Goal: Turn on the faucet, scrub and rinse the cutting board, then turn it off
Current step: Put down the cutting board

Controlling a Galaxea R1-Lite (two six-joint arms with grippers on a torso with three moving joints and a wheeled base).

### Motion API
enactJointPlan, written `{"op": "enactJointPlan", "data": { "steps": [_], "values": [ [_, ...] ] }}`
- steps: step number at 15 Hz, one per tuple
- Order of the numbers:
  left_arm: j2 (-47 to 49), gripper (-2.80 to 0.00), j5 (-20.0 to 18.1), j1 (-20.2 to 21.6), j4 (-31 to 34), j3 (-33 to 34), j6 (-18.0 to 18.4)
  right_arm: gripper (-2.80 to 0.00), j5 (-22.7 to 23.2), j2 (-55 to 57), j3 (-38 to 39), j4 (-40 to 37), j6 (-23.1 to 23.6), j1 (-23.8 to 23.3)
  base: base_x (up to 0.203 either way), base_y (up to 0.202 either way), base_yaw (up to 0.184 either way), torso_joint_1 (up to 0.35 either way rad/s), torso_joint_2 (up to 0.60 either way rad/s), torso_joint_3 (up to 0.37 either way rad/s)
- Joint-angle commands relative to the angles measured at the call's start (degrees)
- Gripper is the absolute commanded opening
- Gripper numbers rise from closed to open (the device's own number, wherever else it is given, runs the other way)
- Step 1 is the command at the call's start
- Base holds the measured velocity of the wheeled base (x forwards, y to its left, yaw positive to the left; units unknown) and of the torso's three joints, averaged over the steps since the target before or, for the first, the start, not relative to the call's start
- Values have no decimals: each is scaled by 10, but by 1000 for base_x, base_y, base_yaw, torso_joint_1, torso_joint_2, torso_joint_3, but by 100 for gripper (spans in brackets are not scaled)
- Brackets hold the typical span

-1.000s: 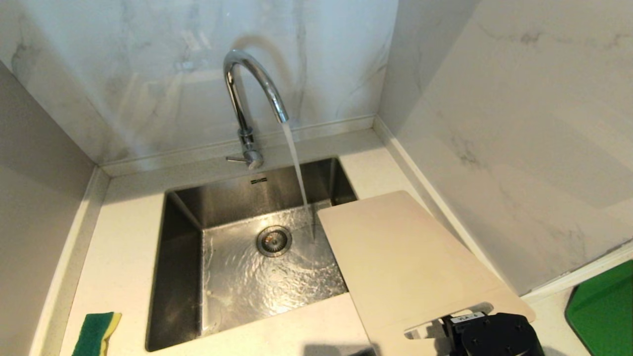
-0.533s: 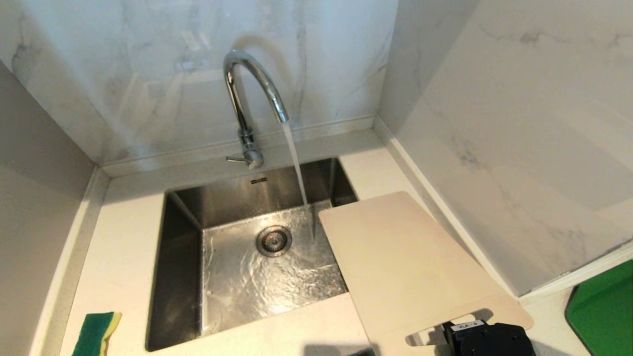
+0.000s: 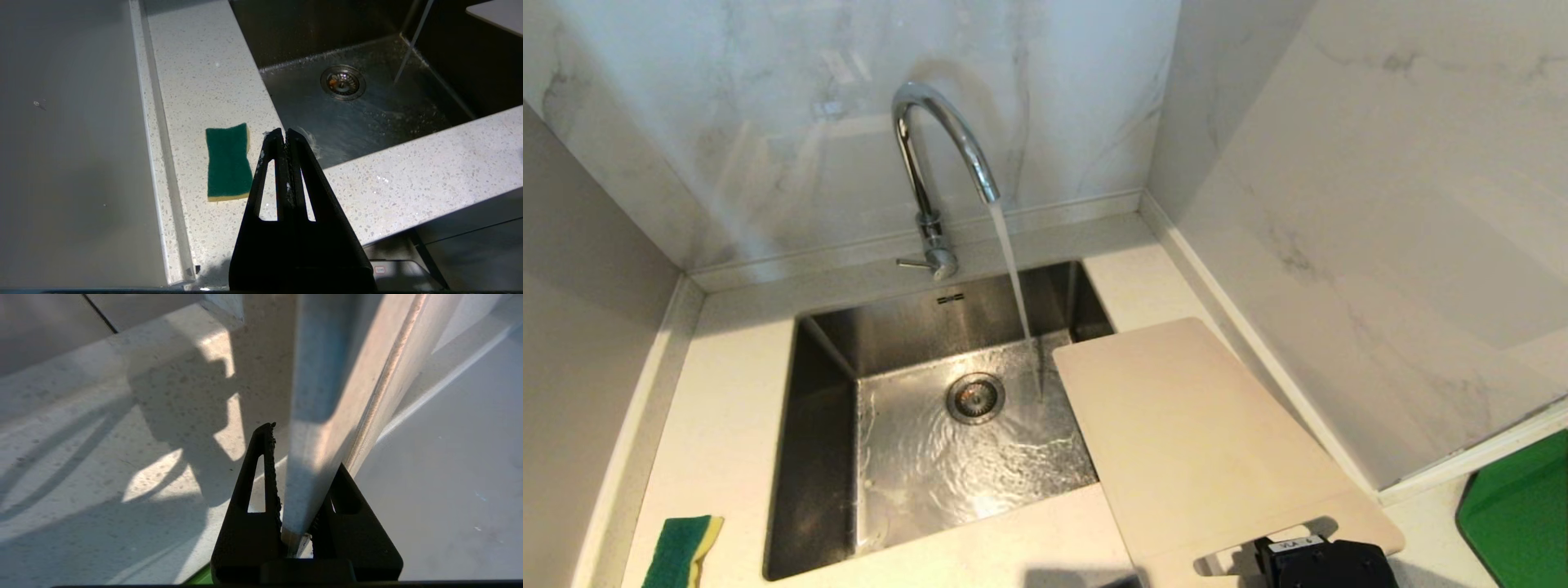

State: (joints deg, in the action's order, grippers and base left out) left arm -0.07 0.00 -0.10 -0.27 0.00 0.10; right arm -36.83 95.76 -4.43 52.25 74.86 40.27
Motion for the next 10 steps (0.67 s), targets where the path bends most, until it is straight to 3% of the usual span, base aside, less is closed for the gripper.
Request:
{"op": "enactJointPlan", "data": {
  "steps": [1, 5, 10],
  "values": [
    [1, -280, 0, 0, 0, 0, 0, -280, 0, 14, 3, 1, 1, 2, 0, 0, 0, 0, 0, 0],
    [1, -280, 0, 0, -1, 0, 0, -280, 7, 38, 10, 11, -4, -5, 0, 0, 0, 0, 0, 0],
    [1, -280, 0, 0, 0, 0, 0, -280, 81, 110, 11, 70, -17, -10, 0, 0, 0, 0, 0, 0]
  ]
}}
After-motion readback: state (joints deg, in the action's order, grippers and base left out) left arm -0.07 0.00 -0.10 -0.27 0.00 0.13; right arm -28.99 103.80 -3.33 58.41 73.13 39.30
